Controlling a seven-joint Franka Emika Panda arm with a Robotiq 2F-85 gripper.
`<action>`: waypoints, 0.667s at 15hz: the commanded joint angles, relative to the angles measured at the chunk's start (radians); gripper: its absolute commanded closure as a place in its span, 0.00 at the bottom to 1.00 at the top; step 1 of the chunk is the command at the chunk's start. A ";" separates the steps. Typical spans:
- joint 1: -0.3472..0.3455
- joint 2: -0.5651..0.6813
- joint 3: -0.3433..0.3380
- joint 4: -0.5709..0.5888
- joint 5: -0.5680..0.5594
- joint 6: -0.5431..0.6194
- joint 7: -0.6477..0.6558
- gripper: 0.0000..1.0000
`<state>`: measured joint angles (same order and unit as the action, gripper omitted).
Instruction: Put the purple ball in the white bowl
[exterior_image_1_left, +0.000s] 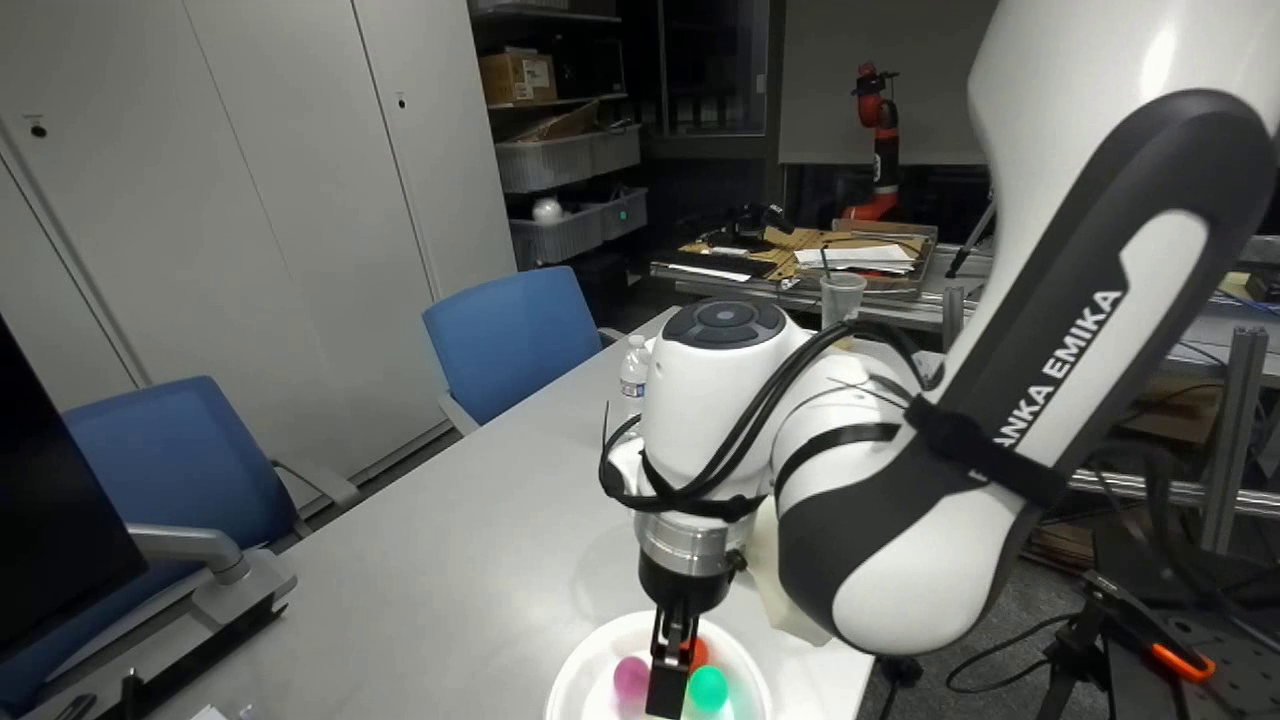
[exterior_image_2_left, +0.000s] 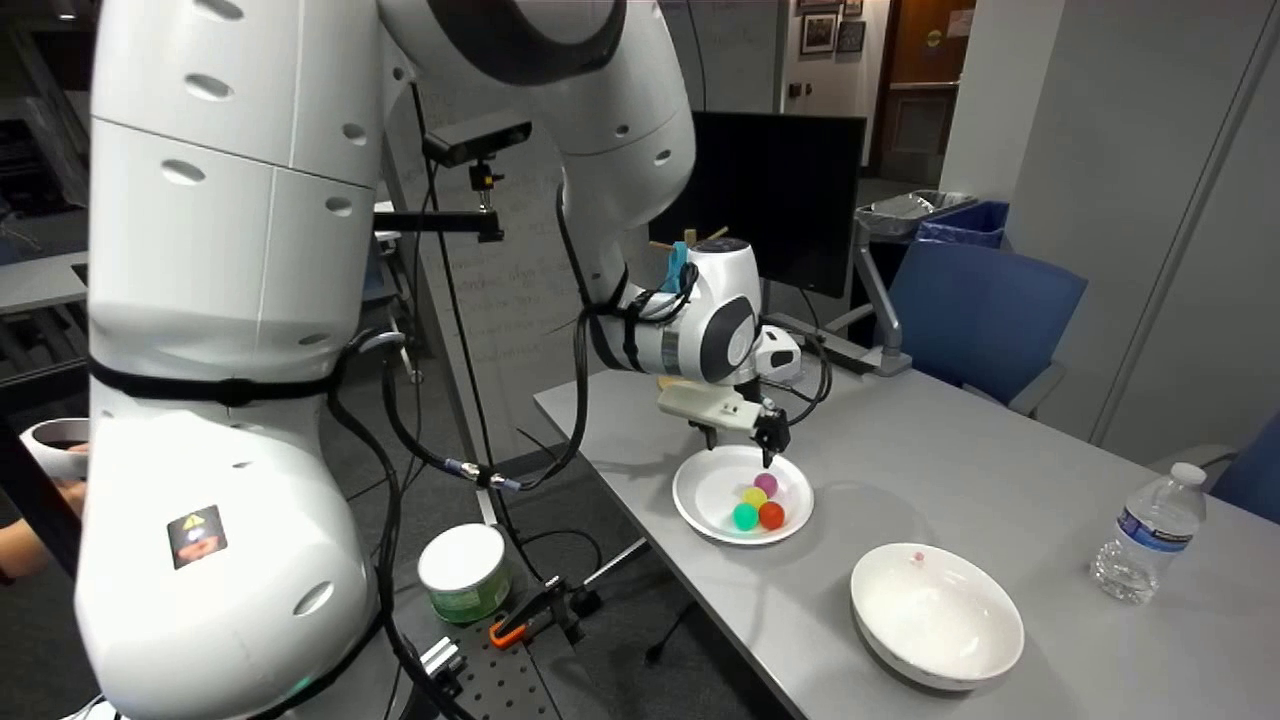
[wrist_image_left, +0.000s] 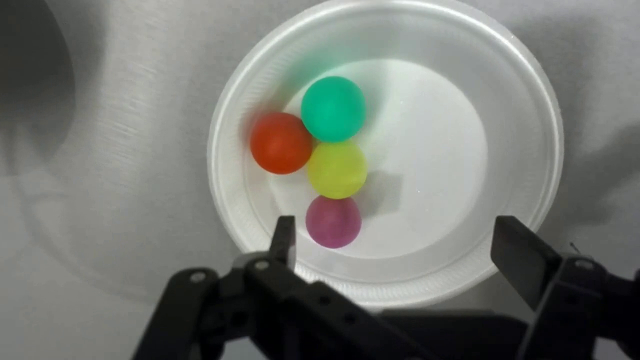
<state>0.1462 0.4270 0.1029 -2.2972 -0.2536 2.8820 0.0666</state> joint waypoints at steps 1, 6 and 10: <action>-0.091 0.112 0.088 0.082 0.096 0.054 -0.190 0.00; -0.085 0.122 0.085 0.086 0.130 0.029 -0.215 0.00; -0.089 0.133 0.091 0.099 0.131 0.029 -0.217 0.00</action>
<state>0.0463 0.5620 0.2027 -2.1984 -0.1432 2.9121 -0.1353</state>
